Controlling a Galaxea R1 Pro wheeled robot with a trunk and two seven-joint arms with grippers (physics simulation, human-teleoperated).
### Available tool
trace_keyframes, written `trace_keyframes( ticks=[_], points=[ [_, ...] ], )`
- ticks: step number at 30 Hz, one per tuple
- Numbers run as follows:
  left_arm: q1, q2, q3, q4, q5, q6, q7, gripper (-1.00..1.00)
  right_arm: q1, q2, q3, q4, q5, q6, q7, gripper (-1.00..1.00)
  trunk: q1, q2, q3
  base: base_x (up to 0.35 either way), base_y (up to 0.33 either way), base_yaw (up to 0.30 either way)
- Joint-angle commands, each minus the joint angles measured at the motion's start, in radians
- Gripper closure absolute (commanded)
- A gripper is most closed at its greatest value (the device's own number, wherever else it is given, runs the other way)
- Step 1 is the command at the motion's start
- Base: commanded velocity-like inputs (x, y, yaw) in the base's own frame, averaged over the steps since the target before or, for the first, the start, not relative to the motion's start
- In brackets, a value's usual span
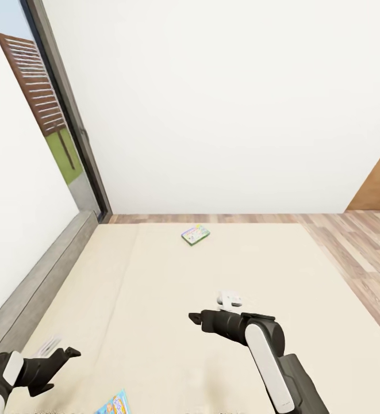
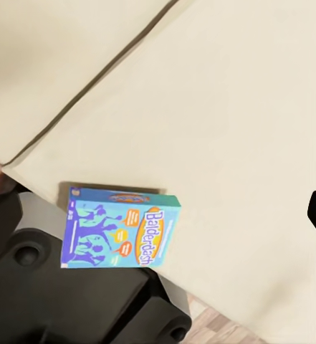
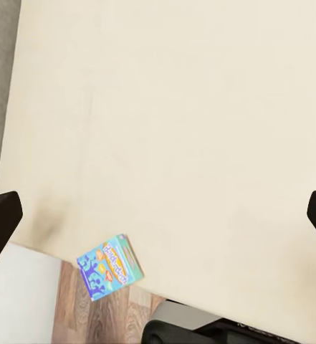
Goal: Put all the toys in the child's room - the three board games (two on the bed and one on the table), the two jigsaw puzzles on the table, and the tennis ball on the table - inside the toy box on the table in the child's room.
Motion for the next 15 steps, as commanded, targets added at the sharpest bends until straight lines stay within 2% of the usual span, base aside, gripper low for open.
trace_keyframes(
  ticks=[1,8,15],
  points=[
    [-0.001,0.000,0.005,0.000,0.003,0.006,0.000,-1.00,-0.001,0.000,0.000,-0.001,-0.010,0.003,-0.010,-1.00,0.001,-0.002,-0.004,0.000,0.000,0.000],
    [-0.001,-0.004,0.004,0.003,0.003,-0.003,0.001,-1.00,-0.001,-0.001,0.000,-0.001,-0.010,0.003,-0.010,-1.00,0.001,-0.002,-0.015,0.000,0.000,0.000],
    [-0.001,-0.011,0.000,0.018,-0.001,-0.073,0.002,-1.00,-0.001,-0.001,-0.001,0.000,-0.010,0.002,-0.010,-1.00,0.001,-0.002,-0.027,0.000,0.000,0.000]
  ],
)
